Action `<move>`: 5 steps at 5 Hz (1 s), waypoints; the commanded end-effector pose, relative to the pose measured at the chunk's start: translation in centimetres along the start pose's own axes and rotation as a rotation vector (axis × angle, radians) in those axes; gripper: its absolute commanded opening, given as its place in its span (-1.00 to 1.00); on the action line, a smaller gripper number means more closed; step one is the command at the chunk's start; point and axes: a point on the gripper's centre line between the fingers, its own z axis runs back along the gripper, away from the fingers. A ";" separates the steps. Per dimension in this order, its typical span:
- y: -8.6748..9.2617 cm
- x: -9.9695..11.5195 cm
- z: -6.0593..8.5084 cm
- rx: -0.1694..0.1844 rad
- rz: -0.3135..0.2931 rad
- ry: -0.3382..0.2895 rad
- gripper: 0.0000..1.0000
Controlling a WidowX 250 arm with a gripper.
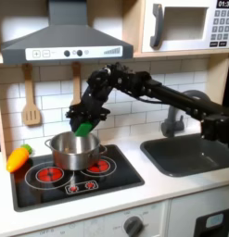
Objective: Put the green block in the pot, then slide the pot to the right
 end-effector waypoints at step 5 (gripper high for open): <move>-0.8 1.1 -2.9 -0.055 0.001 0.027 1.00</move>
